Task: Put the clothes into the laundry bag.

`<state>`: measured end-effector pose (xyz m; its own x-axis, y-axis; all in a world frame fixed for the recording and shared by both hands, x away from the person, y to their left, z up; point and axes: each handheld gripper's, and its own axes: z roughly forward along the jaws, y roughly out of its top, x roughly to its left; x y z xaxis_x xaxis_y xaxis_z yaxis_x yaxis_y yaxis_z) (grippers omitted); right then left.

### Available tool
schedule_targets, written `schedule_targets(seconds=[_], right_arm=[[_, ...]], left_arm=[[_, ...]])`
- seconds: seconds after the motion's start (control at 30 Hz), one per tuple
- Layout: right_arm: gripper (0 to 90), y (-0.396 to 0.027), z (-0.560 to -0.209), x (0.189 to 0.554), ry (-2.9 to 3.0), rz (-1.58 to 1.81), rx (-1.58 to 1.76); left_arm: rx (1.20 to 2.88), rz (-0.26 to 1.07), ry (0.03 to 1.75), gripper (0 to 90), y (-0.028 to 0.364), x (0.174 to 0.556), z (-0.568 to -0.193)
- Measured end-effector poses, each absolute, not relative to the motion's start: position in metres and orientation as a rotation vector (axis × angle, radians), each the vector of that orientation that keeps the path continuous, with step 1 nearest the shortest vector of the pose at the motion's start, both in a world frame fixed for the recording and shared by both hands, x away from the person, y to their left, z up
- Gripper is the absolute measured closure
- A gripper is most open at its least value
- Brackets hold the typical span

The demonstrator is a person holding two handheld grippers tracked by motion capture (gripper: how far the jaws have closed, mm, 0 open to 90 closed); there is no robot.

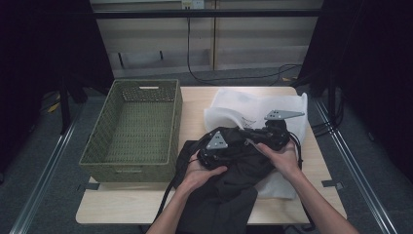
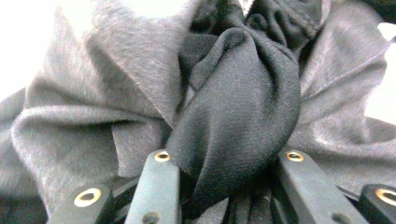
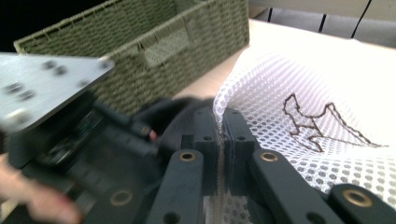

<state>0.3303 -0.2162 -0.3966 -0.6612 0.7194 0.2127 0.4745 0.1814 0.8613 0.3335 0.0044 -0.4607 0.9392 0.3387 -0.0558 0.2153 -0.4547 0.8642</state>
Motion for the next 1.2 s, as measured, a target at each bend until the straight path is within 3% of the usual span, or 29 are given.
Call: schedule_targets(seconds=[0.3, 0.67, 0.93, 1.03, 1.1, 1.13, 1.2], right_arm=[[86.3, -0.200, -0.360, 0.325, 2.165, 1.589, 1.071], [86.6, -0.208, -0.356, 0.292, 2.147, 1.730, 1.086], [86.7, -0.211, -0.373, 0.284, 2.164, 1.706, 1.148], [86.8, -0.223, -0.391, 0.289, 2.176, 1.669, 1.221], [86.8, -0.231, -0.402, 0.292, 2.184, 1.635, 1.240], [86.8, -0.234, -0.406, 0.293, 2.182, 1.620, 1.243], [86.8, -0.238, -0.413, 0.296, 2.186, 1.616, 1.259]], left_arm=[[2.072, 0.139, 0.394, 72.0, -0.017, 0.327, -0.457], [1.894, 0.363, 0.510, 72.3, 0.000, 0.335, -0.405], [1.950, 0.370, 0.689, 70.7, -0.022, 0.362, -0.450], [1.999, 0.372, 0.694, 65.2, -0.027, 0.364, -0.466], [1.991, 0.340, 0.680, 51.0, -0.024, 0.362, -0.467], [1.986, 0.323, 0.690, 51.0, -0.022, 0.361, -0.465], [1.997, 0.273, 0.655, 37.7, -0.017, 0.357, -0.460]])
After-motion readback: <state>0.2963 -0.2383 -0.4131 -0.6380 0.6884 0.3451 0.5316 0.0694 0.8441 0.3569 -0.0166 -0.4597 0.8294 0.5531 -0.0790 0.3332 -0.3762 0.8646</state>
